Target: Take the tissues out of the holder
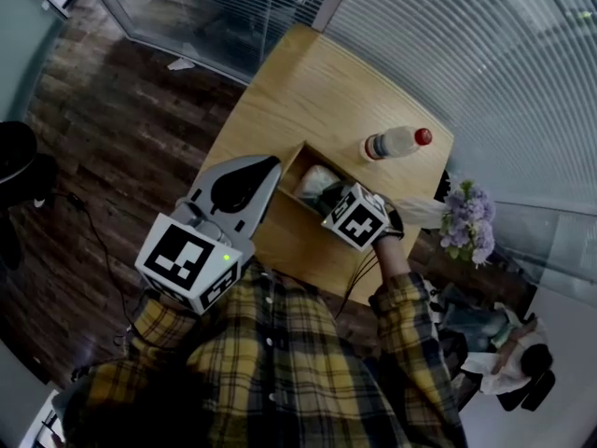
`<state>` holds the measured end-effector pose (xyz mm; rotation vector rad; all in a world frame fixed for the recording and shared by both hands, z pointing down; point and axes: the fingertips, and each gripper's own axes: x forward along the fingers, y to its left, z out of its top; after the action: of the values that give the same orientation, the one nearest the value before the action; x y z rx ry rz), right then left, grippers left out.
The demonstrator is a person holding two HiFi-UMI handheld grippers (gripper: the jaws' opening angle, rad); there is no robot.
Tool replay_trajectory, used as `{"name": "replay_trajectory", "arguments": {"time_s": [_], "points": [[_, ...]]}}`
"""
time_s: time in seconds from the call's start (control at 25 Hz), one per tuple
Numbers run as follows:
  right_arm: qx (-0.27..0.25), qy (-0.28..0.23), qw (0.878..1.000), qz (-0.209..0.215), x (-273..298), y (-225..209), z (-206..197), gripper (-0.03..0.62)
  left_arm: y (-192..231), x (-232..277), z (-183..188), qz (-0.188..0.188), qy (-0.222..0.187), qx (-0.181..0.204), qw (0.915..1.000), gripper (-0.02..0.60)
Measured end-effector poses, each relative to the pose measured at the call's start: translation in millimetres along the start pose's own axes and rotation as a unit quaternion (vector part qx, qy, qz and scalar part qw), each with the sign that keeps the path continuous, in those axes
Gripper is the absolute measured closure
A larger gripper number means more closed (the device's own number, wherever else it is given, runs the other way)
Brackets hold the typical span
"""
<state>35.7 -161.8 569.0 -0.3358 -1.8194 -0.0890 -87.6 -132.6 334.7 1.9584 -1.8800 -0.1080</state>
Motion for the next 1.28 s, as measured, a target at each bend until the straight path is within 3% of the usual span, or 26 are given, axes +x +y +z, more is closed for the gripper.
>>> {"name": "replay_trajectory", "arguments": {"time_s": [0.4,0.64,0.96,1.28], "points": [[0.01,-0.067,0.997,-0.036,-49,-1,18,0.577,-14,12,3,-0.026,0.007,0.016,0.9995,0.573],[0.044,-0.152,0.984,-0.079,-97,-3,33,0.577,-24,21,4,-0.044,0.011,0.024,0.9987,0.573],[0.093,-0.262,0.952,-0.13,-164,0,49,0.577,-36,30,7,-0.068,0.022,0.033,0.9969,0.572],[0.151,-0.378,0.899,-0.163,-225,-3,44,0.577,-50,48,4,-0.09,0.035,0.039,0.9946,0.573]]}}
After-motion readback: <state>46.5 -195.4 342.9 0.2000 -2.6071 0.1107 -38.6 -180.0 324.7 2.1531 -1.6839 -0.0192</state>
